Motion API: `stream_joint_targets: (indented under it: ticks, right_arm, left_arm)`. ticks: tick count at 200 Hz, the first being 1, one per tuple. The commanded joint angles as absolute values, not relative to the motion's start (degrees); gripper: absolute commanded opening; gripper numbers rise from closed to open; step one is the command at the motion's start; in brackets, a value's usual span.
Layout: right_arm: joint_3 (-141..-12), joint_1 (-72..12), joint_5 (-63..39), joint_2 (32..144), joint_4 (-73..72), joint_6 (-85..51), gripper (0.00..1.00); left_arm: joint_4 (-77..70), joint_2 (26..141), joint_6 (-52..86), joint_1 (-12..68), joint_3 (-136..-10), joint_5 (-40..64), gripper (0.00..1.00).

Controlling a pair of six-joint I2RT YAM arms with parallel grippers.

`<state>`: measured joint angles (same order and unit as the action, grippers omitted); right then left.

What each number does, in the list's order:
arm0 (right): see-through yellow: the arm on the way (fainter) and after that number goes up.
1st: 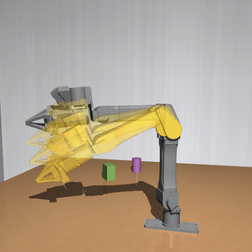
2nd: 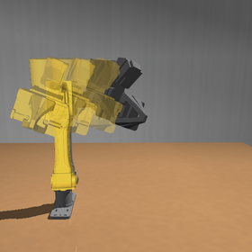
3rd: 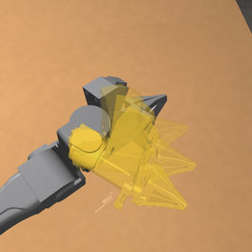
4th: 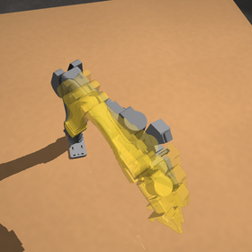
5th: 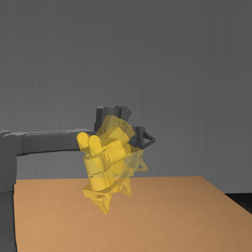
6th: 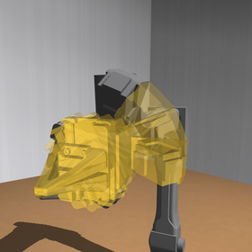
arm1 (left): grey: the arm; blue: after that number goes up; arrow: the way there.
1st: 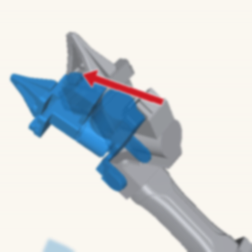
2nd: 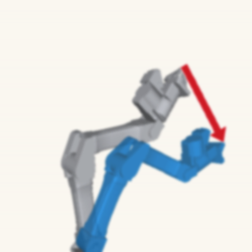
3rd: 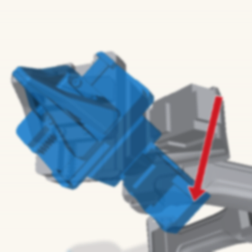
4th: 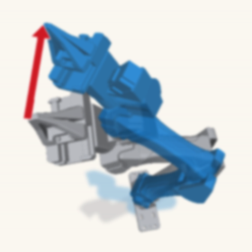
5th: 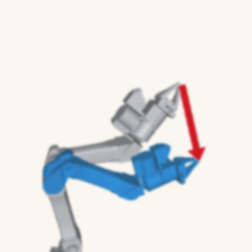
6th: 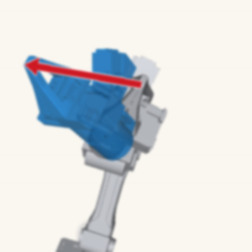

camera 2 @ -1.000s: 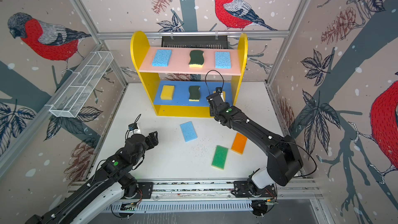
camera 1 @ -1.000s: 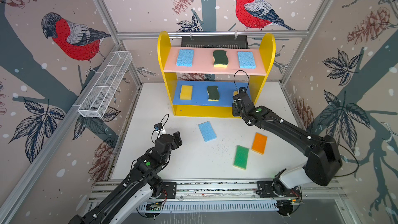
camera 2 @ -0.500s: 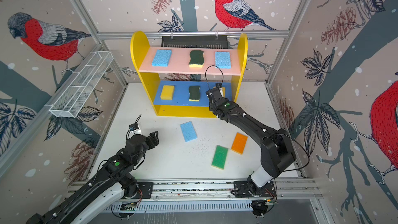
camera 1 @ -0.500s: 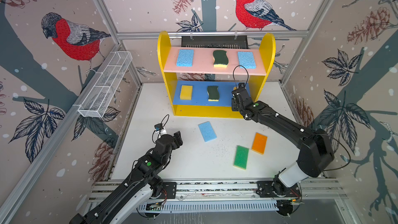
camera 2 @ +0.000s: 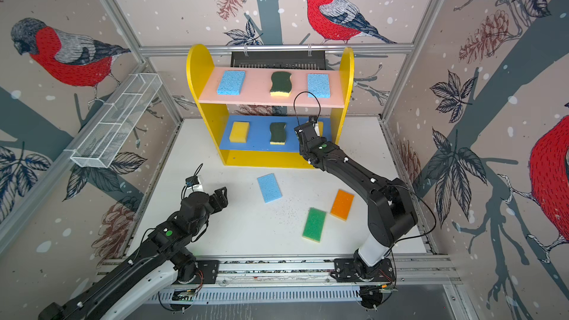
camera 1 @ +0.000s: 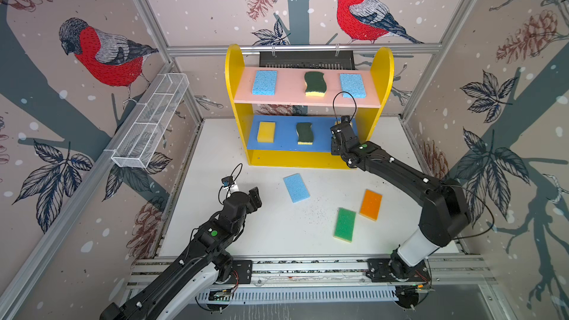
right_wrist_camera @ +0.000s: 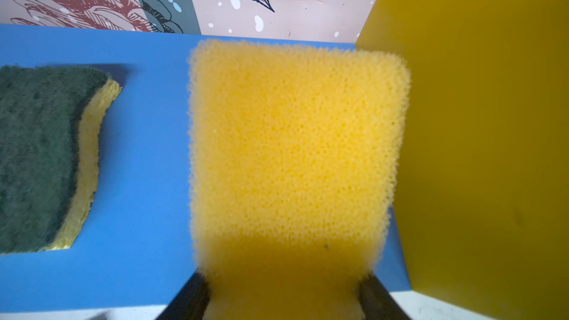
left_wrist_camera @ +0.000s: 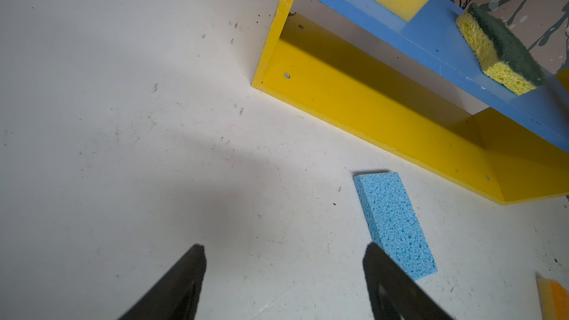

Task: Arrange cleaning sponges on a shelf
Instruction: Place the cleaning sponge at the shelf.

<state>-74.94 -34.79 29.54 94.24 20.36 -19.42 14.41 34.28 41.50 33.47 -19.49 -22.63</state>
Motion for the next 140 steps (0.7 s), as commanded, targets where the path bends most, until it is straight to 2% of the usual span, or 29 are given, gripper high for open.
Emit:
stream_joint_targets:
  ticks: [1,140]
  right_arm:
    - [-74.7,-34.43,30.34,94.22,18.3,-18.54,0.58]
    - [-76.03,-32.77,28.88,97.03,15.74,-17.39,0.59]
  left_arm:
    - [12.59,34.84,40.31,33.49,-20.12,-23.32,0.81]
    - [10.54,38.36,37.59,33.47,-21.96,-24.7,0.81]
